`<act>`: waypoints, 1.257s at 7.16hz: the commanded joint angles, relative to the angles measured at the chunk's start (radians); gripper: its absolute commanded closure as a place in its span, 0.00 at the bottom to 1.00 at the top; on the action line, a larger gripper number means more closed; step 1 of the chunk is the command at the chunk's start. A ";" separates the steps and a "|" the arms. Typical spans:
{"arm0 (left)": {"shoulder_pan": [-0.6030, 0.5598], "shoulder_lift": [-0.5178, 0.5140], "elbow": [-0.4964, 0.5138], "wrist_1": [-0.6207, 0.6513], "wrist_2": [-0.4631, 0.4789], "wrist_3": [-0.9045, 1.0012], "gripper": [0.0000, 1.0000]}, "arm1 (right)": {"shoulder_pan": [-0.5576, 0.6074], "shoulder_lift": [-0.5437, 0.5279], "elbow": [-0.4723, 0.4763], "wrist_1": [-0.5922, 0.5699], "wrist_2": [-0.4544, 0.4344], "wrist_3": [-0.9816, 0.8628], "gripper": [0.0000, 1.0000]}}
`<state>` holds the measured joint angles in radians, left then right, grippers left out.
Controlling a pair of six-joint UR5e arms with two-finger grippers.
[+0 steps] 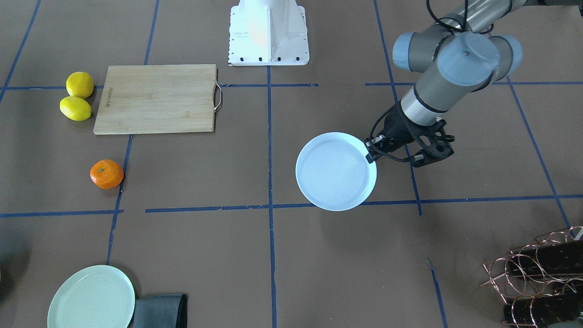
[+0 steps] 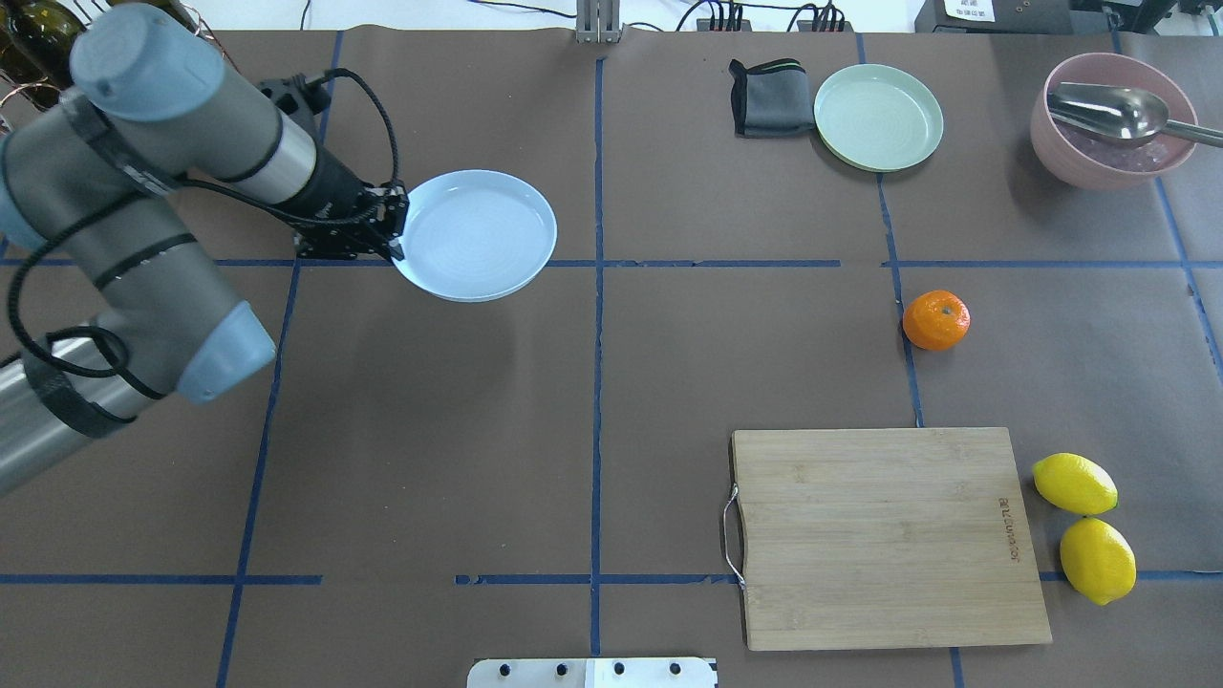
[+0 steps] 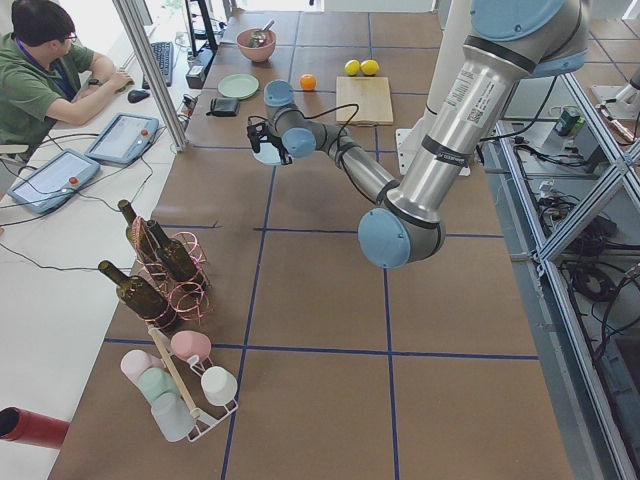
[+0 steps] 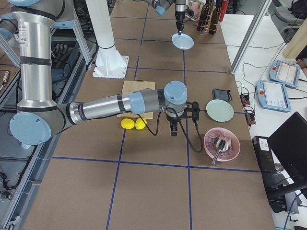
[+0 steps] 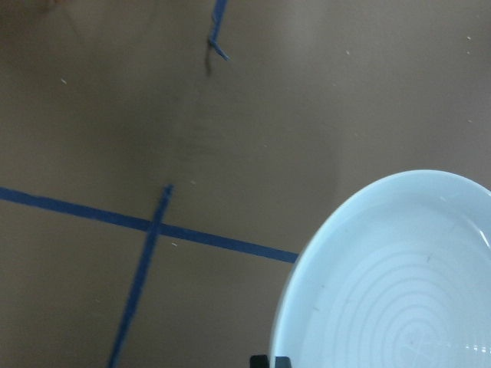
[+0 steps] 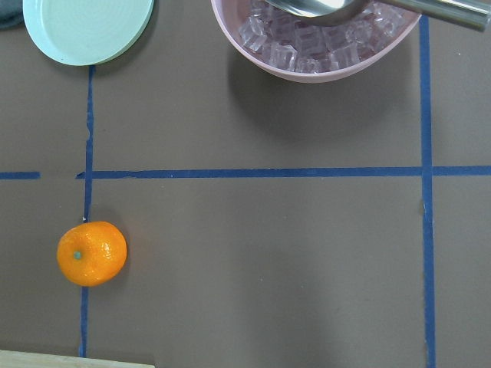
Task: Pick orange to plate
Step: 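Slide the light blue plate with the left gripper toward the table center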
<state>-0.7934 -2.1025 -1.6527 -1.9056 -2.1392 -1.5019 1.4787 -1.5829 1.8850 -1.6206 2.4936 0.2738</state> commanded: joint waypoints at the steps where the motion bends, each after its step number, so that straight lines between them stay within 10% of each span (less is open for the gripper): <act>1: 0.156 -0.034 0.068 -0.175 0.195 -0.234 1.00 | -0.082 0.017 0.008 0.103 -0.044 0.170 0.00; 8: 0.284 -0.090 0.151 -0.176 0.352 -0.259 1.00 | -0.222 0.017 0.008 0.228 -0.102 0.357 0.00; 9: 0.280 -0.084 0.148 -0.176 0.352 -0.258 0.63 | -0.234 0.017 0.005 0.241 -0.104 0.369 0.00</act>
<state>-0.5114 -2.1909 -1.5061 -2.0821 -1.7891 -1.7627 1.2552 -1.5662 1.8918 -1.3895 2.3914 0.6314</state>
